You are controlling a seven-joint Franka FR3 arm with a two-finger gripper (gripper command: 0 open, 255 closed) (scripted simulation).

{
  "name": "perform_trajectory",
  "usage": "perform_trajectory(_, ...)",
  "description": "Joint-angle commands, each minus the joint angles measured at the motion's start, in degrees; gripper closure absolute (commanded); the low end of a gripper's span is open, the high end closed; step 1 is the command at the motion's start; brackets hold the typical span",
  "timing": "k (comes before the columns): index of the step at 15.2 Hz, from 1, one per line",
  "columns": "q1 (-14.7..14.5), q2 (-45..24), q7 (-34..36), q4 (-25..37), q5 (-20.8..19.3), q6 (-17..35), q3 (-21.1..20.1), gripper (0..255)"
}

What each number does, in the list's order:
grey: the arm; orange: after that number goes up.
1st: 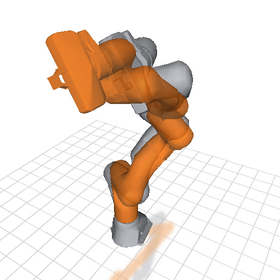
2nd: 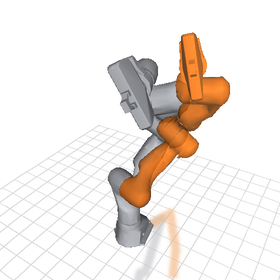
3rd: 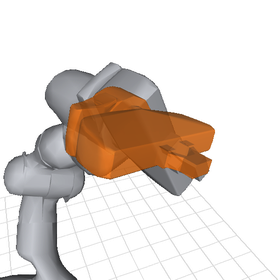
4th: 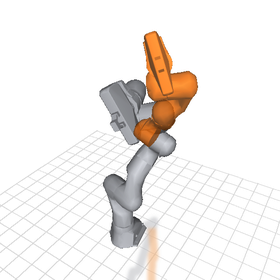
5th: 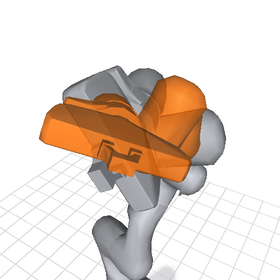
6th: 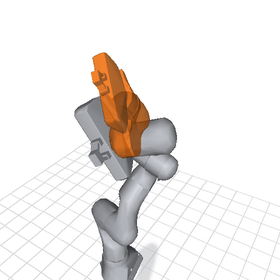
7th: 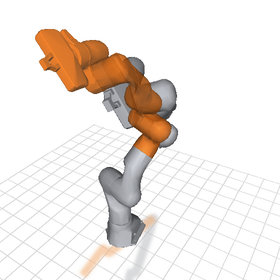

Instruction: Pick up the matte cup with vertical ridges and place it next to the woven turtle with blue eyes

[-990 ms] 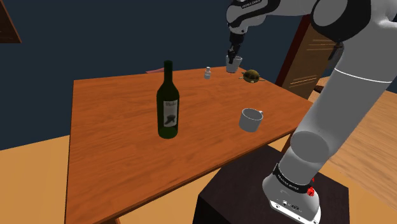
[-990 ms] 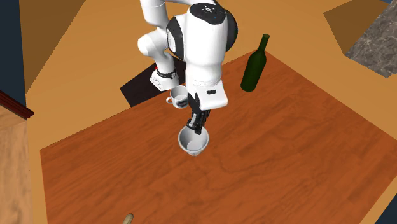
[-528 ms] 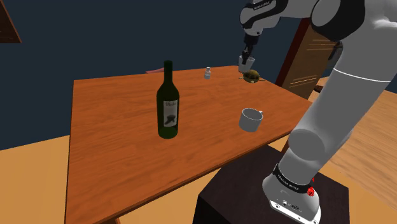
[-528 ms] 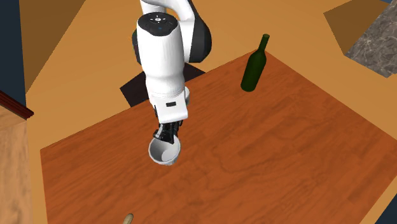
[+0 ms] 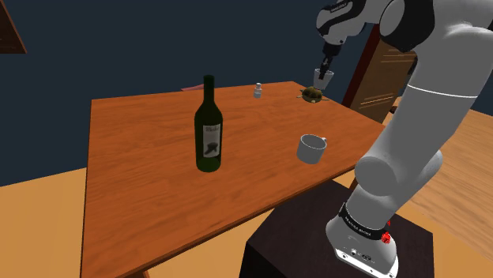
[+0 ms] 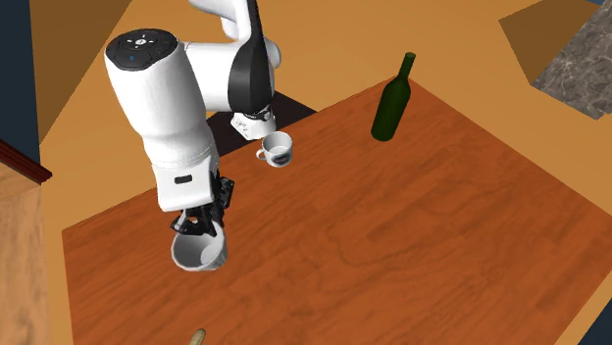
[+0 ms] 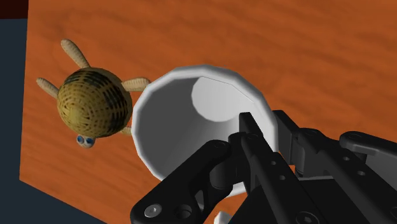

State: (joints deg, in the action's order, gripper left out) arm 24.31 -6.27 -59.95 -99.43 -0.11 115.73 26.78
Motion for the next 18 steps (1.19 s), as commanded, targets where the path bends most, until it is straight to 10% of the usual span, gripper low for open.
perform_trajectory(1, 1.76, -1.41, -3.3, 1.3, 1.42, 0.04, 1.07, 255)
perform_trajectory(18, 3.42, -5.05, -6.46, -6.09, 4.1, 10.67, 1.39, 255)
